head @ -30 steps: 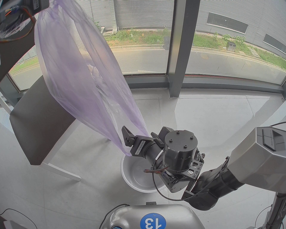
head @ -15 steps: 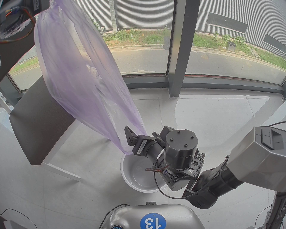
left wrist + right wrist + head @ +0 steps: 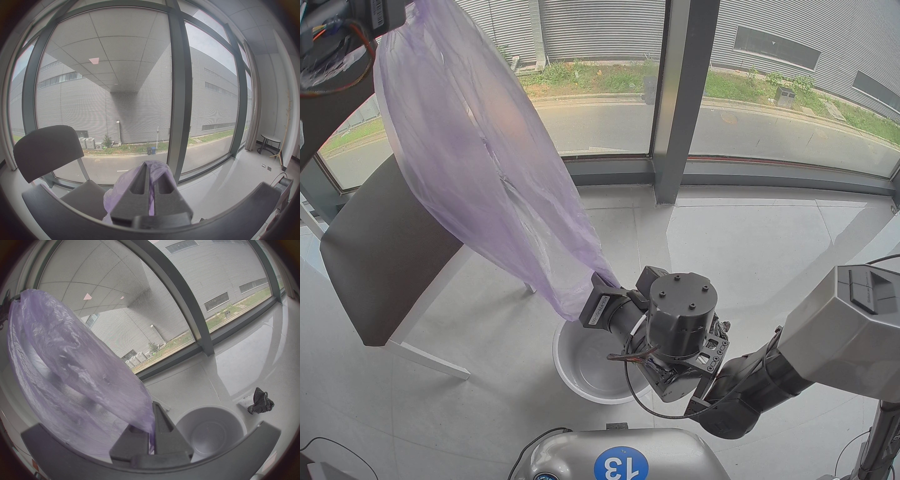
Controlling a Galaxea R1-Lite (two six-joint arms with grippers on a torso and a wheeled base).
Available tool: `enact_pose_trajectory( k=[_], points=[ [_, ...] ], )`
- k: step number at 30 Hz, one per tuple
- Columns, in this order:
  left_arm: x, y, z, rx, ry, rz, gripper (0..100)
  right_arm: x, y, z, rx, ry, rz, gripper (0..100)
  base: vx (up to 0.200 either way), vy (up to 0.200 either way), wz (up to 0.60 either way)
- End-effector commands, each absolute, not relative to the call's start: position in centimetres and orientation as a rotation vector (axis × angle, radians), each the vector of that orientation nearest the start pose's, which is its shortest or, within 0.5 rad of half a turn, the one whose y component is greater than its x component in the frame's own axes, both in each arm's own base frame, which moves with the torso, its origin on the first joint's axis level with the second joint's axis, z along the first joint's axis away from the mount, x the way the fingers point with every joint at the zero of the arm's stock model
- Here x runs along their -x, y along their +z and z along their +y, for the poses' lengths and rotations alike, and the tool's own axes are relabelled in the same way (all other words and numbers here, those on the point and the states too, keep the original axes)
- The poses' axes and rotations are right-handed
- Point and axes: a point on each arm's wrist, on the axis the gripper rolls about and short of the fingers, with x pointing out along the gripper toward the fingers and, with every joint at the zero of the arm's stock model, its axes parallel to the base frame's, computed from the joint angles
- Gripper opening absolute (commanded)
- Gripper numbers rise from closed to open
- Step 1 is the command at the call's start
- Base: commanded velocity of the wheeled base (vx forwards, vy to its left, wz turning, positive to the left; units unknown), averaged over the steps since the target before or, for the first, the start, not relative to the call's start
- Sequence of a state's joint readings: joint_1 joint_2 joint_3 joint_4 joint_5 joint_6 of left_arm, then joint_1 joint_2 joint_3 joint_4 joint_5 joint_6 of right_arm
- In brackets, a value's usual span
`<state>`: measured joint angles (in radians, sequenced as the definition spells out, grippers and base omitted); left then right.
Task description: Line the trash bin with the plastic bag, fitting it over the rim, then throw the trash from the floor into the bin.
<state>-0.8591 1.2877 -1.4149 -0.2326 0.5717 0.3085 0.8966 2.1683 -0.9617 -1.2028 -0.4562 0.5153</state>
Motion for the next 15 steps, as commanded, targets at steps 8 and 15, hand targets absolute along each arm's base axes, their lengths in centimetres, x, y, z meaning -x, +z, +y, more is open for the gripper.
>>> enact_pose_trajectory(
  k=[8,15],
  points=[
    [-12.1,40.5,-12.0,-0.113,-0.237,-0.265,0,-23.6,13.9,27.7,-0.484,0.423,0.089,0,0.000,0.000,0.00],
    [-12.7,38.7,-12.7,-0.198,-0.262,-0.197,0,-21.6,15.2,23.0,-0.469,0.376,0.094,0,0.000,0.000,0.00]
  ],
)
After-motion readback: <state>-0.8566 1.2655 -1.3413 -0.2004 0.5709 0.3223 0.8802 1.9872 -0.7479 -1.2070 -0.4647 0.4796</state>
